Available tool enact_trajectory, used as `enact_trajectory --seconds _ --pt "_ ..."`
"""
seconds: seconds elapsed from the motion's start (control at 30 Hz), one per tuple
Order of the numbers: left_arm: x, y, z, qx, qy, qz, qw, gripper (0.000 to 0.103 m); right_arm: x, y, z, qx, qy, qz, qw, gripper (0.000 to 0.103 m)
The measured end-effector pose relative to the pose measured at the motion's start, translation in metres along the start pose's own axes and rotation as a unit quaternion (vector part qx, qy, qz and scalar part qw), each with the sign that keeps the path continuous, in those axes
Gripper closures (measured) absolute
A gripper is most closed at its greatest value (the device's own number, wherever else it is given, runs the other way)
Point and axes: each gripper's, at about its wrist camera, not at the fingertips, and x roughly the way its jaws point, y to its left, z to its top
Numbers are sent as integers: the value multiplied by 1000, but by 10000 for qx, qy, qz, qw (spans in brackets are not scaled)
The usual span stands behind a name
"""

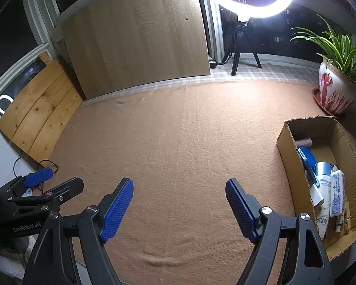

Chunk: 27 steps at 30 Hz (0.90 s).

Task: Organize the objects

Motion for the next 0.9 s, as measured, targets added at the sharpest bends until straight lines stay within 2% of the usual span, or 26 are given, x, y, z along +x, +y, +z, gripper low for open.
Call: enact_trajectory --seconds 0.9 --pt "5 9 -1 -54 29 48 10000 2 3 -2 0 -20 41 -60 10000 26"
